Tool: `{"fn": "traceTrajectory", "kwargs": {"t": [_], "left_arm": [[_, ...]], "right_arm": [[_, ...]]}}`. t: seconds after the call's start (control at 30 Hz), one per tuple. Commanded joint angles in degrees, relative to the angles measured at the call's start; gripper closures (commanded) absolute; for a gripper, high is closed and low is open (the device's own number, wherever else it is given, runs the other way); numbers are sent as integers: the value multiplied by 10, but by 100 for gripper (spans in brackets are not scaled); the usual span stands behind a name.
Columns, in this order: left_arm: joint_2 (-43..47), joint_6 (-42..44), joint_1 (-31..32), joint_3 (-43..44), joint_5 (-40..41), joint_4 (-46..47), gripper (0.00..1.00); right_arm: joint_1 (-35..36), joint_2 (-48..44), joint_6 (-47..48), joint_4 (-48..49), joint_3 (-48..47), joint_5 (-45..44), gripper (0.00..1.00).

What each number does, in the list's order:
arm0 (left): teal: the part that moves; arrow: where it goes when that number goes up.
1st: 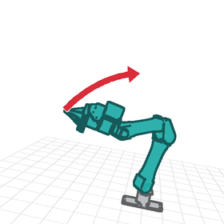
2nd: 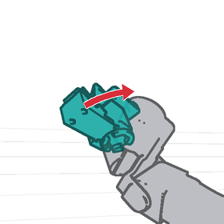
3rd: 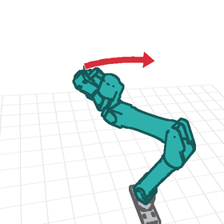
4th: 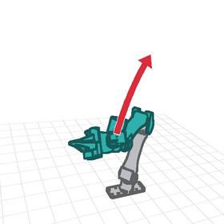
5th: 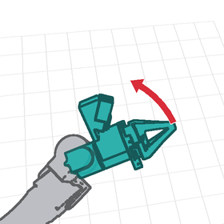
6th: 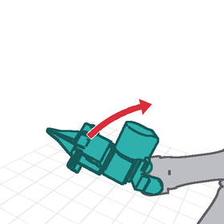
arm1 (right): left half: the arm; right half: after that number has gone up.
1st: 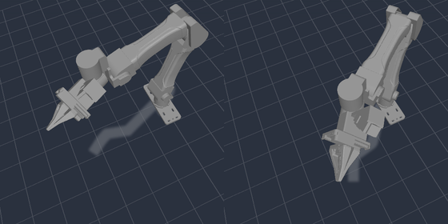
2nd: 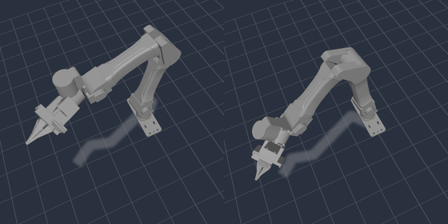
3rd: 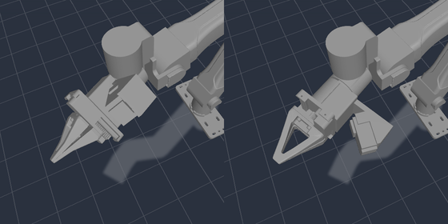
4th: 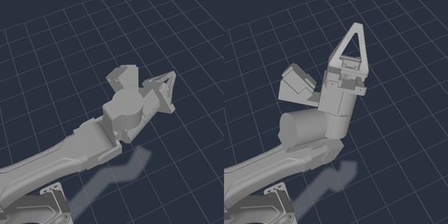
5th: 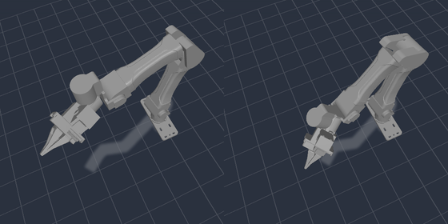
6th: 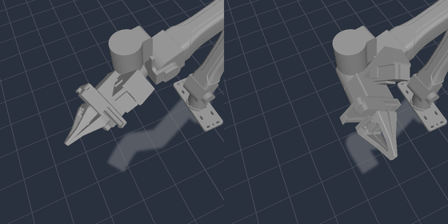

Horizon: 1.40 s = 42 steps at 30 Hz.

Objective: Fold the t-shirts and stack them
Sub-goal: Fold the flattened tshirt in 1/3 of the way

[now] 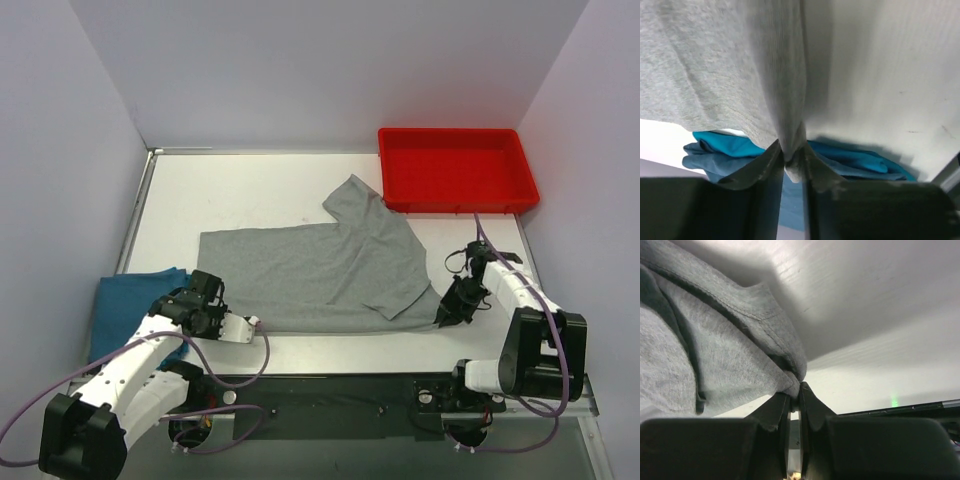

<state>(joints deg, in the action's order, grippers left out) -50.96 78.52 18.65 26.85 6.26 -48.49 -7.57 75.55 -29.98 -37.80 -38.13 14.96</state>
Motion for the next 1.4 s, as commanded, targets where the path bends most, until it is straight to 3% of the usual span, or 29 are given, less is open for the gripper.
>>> {"fn": "traceTrajectory", "kwargs": {"t": [0.0,0.03,0.07,0.13,0.2,0.3,0.43,0.57,0.73,1.03,1.37], "left_arm": [[-1,28,-5,8,-16,-59,52],[-2,30,-5,11,-17,-71,45],[-4,32,-5,15,-20,-80,29],[-5,40,-5,27,-24,-97,17],[-11,51,-7,50,-22,-119,13],[-33,45,-29,111,-43,-143,11],[-136,-39,-79,241,-140,-151,10],[-197,-123,-78,316,-190,-120,11],[-205,-199,-47,334,-208,-71,11],[-199,-220,-29,311,-210,-56,11],[-197,-205,-25,312,-193,-43,11]], "right_arm": [[19,22,-20,-46,-9,-15,100],[18,25,-22,-50,-11,-19,94],[10,32,-20,-54,-17,-22,69],[-8,36,-18,-68,-33,-47,45],[-14,10,-15,-82,-59,-84,36],[-9,-39,-9,-91,-102,-105,35],[61,-69,-3,-93,-150,-121,39],[105,-7,-34,-71,-151,-37,62],[128,38,-50,-54,-162,-9,100],[167,93,-76,1,-81,-4,100],[181,140,-79,25,-109,-18,100]]}}
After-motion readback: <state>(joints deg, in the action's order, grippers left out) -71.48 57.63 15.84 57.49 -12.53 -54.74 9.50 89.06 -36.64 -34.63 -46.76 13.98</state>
